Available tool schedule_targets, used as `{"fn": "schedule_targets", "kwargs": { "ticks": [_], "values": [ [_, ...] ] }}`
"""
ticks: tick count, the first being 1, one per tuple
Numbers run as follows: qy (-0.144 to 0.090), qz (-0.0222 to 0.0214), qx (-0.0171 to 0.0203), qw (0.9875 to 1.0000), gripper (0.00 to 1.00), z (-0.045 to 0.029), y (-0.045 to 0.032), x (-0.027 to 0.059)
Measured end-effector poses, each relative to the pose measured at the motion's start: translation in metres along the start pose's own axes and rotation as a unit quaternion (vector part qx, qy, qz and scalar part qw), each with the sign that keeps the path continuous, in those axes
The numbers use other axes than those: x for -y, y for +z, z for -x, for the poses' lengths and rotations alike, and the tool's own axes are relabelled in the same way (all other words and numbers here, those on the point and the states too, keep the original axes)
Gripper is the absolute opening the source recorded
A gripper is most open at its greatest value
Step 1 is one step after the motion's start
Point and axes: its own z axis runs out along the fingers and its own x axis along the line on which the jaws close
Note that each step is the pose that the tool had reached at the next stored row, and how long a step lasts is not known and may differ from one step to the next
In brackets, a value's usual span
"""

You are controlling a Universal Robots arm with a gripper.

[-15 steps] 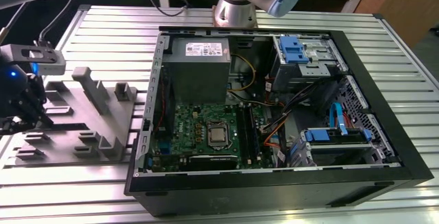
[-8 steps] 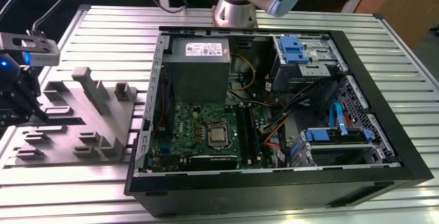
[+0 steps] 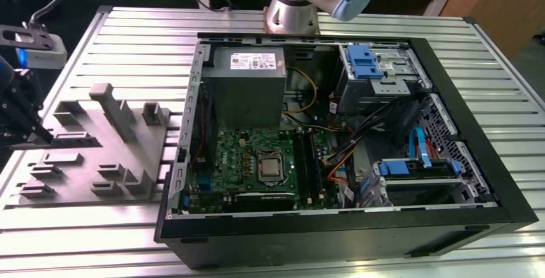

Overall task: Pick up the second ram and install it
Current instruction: 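Pick up the second ram and move it above second insertion slot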

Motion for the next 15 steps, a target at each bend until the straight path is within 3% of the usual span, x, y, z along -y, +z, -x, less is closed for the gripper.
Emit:
{"fn": "schedule_targets", "kwargs": {
  "ticks": [15],
  "values": [
    [0.0, -0.0062, 0.0, 1.0, 0.11, 0.0039, -0.0336, 0.0]
  ]
}}
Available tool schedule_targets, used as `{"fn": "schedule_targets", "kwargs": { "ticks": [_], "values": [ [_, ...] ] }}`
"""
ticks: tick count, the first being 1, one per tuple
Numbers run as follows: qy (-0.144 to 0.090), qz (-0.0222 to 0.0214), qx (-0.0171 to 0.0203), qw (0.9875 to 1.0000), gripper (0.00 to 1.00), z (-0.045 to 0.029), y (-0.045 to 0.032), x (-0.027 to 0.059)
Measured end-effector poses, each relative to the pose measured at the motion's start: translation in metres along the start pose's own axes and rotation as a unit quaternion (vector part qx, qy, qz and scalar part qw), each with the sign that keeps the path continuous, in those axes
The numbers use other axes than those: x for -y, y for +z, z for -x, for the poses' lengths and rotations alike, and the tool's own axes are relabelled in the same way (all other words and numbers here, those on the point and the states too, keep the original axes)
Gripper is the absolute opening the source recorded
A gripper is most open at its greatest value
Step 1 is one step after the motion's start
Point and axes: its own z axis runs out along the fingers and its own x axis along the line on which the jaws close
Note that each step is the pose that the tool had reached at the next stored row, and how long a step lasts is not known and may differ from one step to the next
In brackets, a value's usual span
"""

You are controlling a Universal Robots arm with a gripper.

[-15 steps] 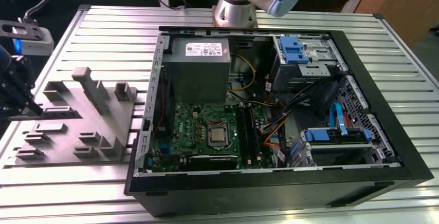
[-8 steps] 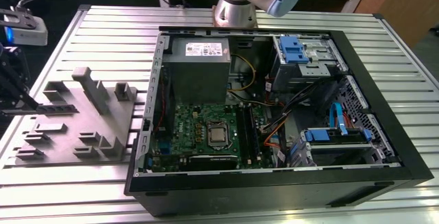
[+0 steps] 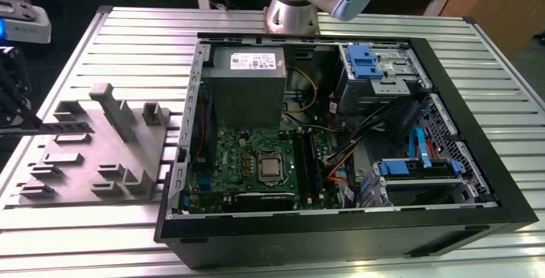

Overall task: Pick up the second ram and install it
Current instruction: 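Pick up the second ram and move it above second insertion slot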

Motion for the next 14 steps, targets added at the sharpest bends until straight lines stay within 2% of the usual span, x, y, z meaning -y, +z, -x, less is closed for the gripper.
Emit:
{"fn": "schedule_targets", "kwargs": {
  "ticks": [10, 14],
  "values": [
    [0.0, -0.0027, -0.0001, 1.0, 0.11, 0.0013, -0.014, 0.0001],
    [0.0, -0.0031, -0.0001, 1.0, 0.11, 0.0017, -0.0219, 0.0002]
  ]
}}
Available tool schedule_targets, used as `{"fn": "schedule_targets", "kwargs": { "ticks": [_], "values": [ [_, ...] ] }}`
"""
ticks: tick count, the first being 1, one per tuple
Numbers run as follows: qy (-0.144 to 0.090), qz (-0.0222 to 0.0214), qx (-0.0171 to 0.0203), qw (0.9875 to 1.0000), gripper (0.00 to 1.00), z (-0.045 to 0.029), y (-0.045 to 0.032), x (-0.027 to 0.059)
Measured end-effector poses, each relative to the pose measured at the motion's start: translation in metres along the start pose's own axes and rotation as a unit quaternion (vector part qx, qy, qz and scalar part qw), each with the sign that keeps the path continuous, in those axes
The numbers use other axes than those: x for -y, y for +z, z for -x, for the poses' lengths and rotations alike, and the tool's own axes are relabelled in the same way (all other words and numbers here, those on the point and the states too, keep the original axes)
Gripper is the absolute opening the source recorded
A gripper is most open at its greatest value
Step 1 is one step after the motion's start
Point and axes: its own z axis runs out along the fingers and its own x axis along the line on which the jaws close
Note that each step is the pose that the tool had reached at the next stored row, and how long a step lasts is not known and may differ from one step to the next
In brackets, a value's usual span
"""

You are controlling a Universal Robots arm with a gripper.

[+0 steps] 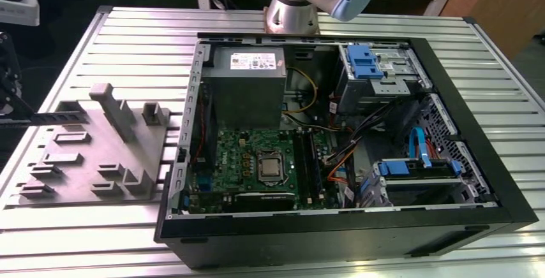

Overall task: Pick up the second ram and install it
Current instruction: 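Pick up the second ram and move it above second insertion slot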

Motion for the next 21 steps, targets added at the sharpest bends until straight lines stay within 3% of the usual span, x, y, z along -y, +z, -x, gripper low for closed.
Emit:
{"fn": "schedule_targets", "kwargs": {
  "ticks": [21],
  "values": [
    [0.003, -0.002, -0.0001, 1.0, 0.11, 0.0024, -0.049, 0.0007]
  ]
}}
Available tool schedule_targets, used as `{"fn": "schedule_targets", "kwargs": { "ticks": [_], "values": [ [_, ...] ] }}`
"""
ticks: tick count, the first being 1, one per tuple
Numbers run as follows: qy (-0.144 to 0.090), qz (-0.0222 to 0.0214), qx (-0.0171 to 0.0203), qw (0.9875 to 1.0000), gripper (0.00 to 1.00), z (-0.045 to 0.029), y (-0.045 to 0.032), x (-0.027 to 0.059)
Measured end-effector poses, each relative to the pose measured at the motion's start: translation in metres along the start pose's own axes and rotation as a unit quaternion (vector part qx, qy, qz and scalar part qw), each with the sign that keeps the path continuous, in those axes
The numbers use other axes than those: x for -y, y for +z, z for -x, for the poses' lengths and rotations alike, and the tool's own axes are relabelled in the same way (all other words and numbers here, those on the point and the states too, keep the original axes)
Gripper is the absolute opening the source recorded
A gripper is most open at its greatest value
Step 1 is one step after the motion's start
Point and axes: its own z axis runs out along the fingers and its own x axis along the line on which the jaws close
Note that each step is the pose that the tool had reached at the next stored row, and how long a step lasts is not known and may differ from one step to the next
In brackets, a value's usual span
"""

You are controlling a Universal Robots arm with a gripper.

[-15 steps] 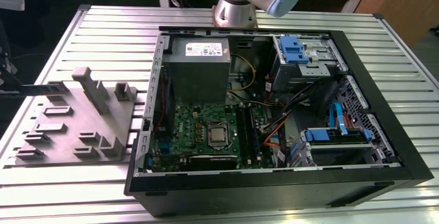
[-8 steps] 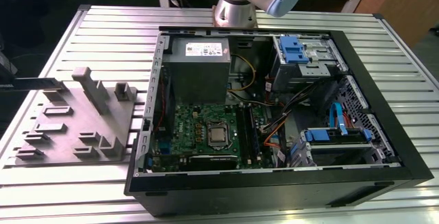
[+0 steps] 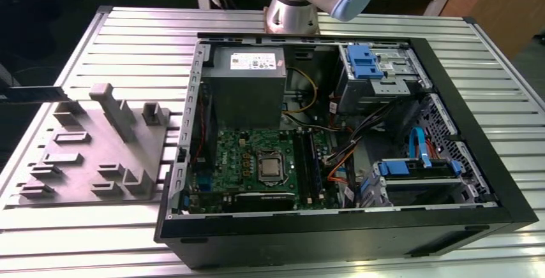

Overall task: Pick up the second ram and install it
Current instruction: 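Pick up the second ram and move it above second insertion slot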

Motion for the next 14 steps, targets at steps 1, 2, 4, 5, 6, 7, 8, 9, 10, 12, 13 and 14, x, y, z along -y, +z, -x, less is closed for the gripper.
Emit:
{"fn": "schedule_targets", "kwargs": {
  "ticks": [1, 2, 4, 5, 6, 7, 8, 9, 10, 12, 13, 14],
  "values": [
    [0.0, 0.0, 0.0, 1.0, 0.11, 0.0001, -0.0025, 0.0001],
    [0.001, -0.0002, 0.0, 1.0, 0.11, 0.0002, -0.0048, 0.0001],
    [0.002, -0.0002, 0.0, 1.0, 0.11, 0.0004, -0.0087, 0.0002],
    [0.003, -0.0002, 0.0, 1.0, 0.11, 0.0004, -0.0104, 0.0002],
    [0.003, -0.0002, 0.0, 1.0, 0.11, 0.0005, -0.0123, 0.0002],
    [0.003, -0.0002, -0.0001, 1.0, 0.11, 0.0006, -0.0144, 0.0002],
    [0.003, -0.0003, -0.0001, 1.0, 0.11, 0.0007, -0.0169, 0.0003],
    [0.003, -0.0003, -0.0001, 1.0, 0.11, 0.0008, -0.0194, 0.0003],
    [0.004, -0.0003, -0.0001, 1.0, 0.11, 0.0009, -0.0217, 0.0004],
    [0.004, -0.0007, -0.0001, 1.0, 0.11, 0.0011, -0.0264, 0.0003],
    [0.004, -0.0012, 0.0, 1.0, 0.11, 0.0012, -0.0291, 0.0002],
    [0.004, -0.0015, -0.0001, 1.0, 0.11, 0.0014, -0.0319, 0.0003]
  ]
}}
